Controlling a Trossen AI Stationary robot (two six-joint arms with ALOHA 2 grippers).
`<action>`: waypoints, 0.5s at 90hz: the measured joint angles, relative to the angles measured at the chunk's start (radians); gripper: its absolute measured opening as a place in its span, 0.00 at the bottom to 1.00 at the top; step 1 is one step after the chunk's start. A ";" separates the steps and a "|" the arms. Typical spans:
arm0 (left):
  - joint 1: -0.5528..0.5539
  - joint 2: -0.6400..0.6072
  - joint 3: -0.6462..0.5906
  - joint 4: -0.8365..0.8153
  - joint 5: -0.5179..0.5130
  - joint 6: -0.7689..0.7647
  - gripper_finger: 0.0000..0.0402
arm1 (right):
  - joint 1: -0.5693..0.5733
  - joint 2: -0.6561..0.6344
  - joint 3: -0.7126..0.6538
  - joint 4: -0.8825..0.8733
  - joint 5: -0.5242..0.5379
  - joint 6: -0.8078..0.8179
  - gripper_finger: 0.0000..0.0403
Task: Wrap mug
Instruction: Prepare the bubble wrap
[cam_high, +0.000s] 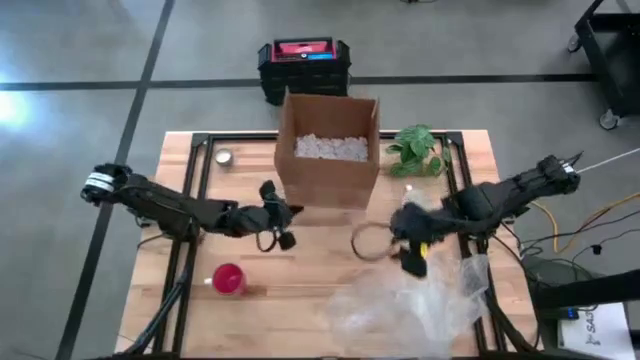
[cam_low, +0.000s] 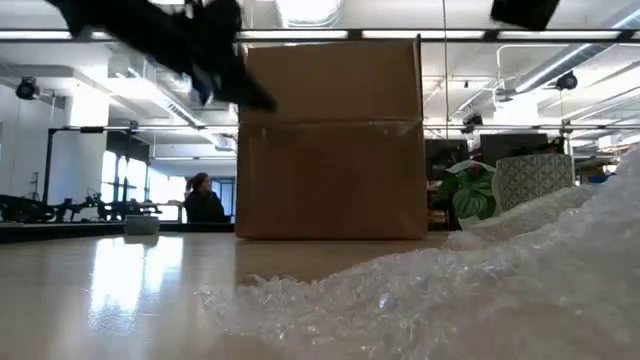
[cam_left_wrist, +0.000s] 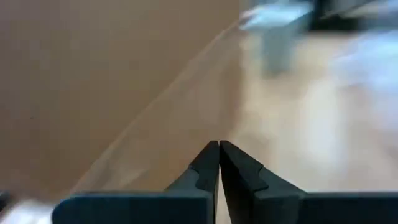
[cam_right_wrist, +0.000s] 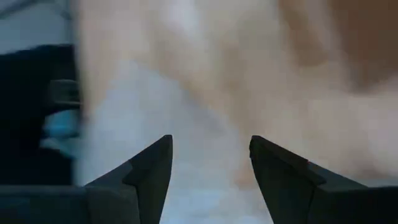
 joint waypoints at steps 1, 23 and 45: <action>-0.004 -0.006 0.002 -0.001 0.017 0.002 0.00 | 0.016 0.007 -0.001 0.011 0.001 0.005 0.50; -0.054 -0.089 0.011 -0.005 0.266 -0.033 0.00 | 0.190 0.248 0.011 0.144 0.001 0.024 0.49; -0.060 -0.057 0.006 -0.014 0.275 -0.040 0.00 | 0.198 0.530 0.166 0.137 -0.089 -0.144 0.46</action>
